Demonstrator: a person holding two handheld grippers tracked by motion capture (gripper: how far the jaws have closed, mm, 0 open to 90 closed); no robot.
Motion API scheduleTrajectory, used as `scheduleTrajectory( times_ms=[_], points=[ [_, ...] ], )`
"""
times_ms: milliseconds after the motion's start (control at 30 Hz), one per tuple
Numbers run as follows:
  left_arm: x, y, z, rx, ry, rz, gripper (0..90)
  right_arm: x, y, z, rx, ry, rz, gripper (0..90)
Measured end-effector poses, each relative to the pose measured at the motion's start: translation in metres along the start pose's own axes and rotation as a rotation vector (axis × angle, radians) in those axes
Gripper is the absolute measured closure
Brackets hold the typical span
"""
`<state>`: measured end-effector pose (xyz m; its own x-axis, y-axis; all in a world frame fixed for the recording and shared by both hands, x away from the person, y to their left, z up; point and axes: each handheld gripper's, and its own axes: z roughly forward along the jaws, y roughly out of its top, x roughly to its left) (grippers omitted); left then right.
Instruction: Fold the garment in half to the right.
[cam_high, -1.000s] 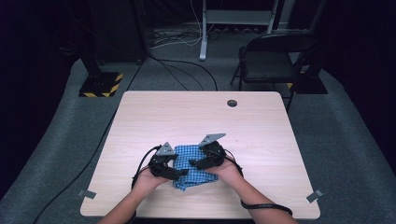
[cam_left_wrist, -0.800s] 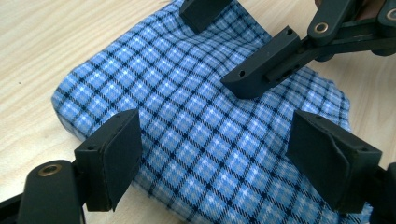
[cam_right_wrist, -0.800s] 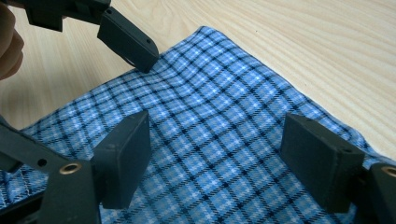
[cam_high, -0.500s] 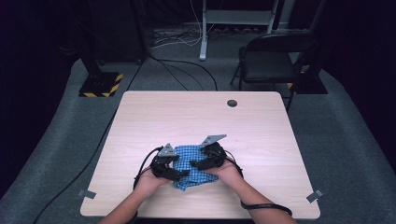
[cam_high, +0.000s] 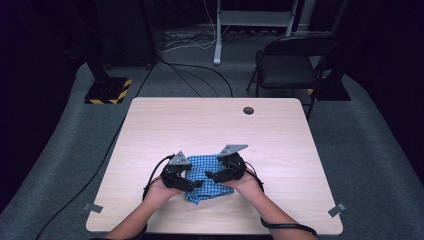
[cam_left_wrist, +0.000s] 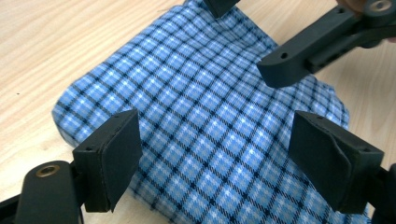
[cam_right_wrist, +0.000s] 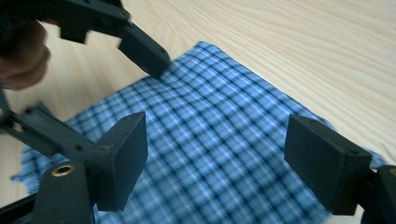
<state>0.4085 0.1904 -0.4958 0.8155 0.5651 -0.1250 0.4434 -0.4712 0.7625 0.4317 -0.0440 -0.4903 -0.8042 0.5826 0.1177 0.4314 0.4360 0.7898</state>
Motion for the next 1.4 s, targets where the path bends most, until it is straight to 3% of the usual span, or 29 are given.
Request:
scheduleTrajectory(
  times_ms=[233,400,733,1100,1400],
  points=[
    [-0.001,-0.001,0.008,0.017,-0.015,0.016,16.3,-0.022,-0.009,0.004,0.01,-0.024,0.096,20.7],
    [0.0,-0.001,0.007,0.017,-0.019,0.023,16.2,-0.026,-0.016,0.004,0.019,-0.036,0.119,20.4],
    [0.001,0.002,0.006,0.011,-0.016,0.02,16.3,-0.022,-0.014,-0.016,-0.018,-0.05,0.102,19.9],
    [-0.001,0.004,0.001,0.008,-0.011,0.026,16.2,-0.017,-0.016,-0.021,-0.027,-0.039,0.096,19.6],
    [0.005,0.002,-0.01,-0.009,0.008,0.008,16.2,0.003,-0.014,-0.021,-0.027,0.004,0.054,19.2]
  ],
)
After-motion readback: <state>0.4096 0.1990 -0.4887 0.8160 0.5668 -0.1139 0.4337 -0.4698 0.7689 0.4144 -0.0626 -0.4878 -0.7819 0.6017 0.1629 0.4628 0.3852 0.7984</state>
